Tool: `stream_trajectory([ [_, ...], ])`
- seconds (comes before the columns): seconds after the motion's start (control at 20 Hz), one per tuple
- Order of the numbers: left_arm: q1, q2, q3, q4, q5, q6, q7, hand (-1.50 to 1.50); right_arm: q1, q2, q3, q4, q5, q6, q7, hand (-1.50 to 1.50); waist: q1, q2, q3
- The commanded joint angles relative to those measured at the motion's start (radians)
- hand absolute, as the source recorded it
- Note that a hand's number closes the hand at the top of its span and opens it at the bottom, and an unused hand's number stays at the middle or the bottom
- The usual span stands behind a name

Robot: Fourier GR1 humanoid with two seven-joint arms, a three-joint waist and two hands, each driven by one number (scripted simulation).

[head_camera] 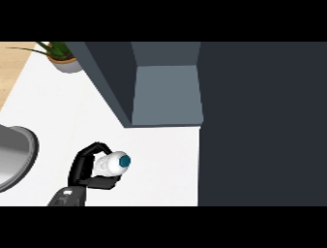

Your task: Pick up the bottled water, place it into the cabinet and close the cabinet

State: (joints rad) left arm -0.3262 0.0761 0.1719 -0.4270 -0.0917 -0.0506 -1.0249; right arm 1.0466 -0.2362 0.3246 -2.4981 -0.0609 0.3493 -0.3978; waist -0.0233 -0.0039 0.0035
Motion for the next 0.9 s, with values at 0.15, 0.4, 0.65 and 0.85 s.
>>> stream_trajectory([
  [0.15, 0.063, -0.074, -0.075, -0.072, 0.04, 0.034, 0.003, 1.5, 0.024, -0.015, -0.015, -0.12, -0.034, -0.023, 0.063, -1.5, 0.015, 0.002, -0.004],
  [0.4, 0.073, -0.075, -0.241, -0.152, 0.162, 0.03, 0.056, 1.5, 0.03, -0.024, 0.008, -0.127, -0.003, -0.02, 0.039, -1.5, 0.009, -0.001, -0.004],
  [0.65, 0.052, -0.076, -0.413, -0.323, 0.328, 0.157, 0.219, 1.5, 0.087, -0.039, -0.006, -0.119, -0.018, -0.004, -0.002, -1.5, -0.005, -0.005, -0.004],
  [0.85, 0.016, -0.076, -0.483, -0.458, 0.367, 0.264, 0.372, 1.5, 0.093, -0.05, -0.034, -0.12, -0.036, 0.005, -0.023, -1.5, 0.004, -0.006, -0.003],
])
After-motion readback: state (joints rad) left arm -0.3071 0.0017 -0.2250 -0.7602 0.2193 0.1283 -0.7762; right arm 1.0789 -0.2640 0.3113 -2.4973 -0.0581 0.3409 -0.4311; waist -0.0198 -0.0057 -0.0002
